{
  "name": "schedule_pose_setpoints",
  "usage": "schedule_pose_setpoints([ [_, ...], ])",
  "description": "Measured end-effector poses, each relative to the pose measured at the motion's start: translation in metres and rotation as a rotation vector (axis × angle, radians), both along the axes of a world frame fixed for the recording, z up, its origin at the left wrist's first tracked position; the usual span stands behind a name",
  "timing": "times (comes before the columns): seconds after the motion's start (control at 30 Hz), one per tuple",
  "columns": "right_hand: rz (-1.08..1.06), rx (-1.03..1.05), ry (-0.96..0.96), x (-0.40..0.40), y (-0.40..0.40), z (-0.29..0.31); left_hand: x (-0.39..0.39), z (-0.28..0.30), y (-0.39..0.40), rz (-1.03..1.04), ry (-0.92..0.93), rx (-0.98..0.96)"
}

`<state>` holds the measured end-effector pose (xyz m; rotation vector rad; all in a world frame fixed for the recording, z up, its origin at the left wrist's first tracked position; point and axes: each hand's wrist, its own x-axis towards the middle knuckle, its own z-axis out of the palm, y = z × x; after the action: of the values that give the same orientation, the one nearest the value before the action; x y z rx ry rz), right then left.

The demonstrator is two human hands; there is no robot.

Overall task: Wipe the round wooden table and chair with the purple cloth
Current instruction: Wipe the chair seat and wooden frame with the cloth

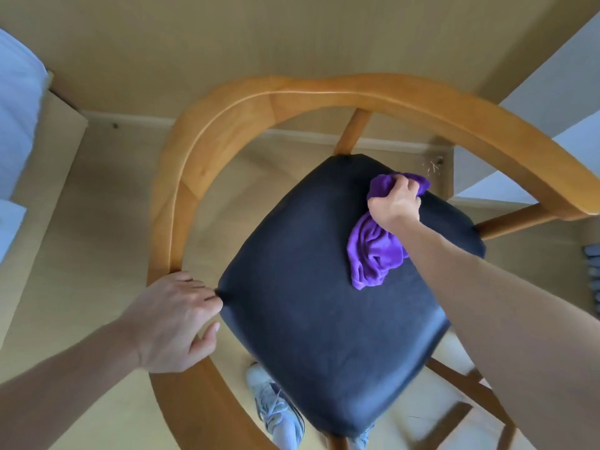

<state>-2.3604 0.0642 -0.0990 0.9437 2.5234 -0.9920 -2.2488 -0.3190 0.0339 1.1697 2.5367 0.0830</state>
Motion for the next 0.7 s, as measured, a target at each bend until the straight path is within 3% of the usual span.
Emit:
schedule_pose_setpoints([
  [0.1,0.065,0.06,-0.106,0.017,-0.049,-0.003,-0.001,-0.003,-0.001,0.023,-0.016,0.044],
  [0.27,0.768,-0.023,-0.243,0.086,-0.132,-0.003,-0.004,0.002,0.003,0.052,-0.082,0.047],
  [0.33,0.721,-0.108,-0.233,0.075,-0.123,0.004,-0.005,0.005,0.005,0.05,-0.107,0.036],
  [0.47,0.26,-0.126,0.106,0.0,-0.092,0.01,-0.006,0.008,0.006,0.028,-0.138,-0.017],
  [0.53,0.117,-0.138,0.099,-0.045,-0.088,0.009,-0.007,0.008,0.005,0.019,-0.137,-0.037],
  [0.6,0.14,-0.118,-0.028,-0.068,-0.101,0.003,-0.008,0.007,0.004,0.008,-0.142,-0.062],
  [0.7,0.491,0.016,-0.091,-0.051,-0.148,-0.003,-0.007,0.006,0.002,0.008,-0.142,-0.083],
])
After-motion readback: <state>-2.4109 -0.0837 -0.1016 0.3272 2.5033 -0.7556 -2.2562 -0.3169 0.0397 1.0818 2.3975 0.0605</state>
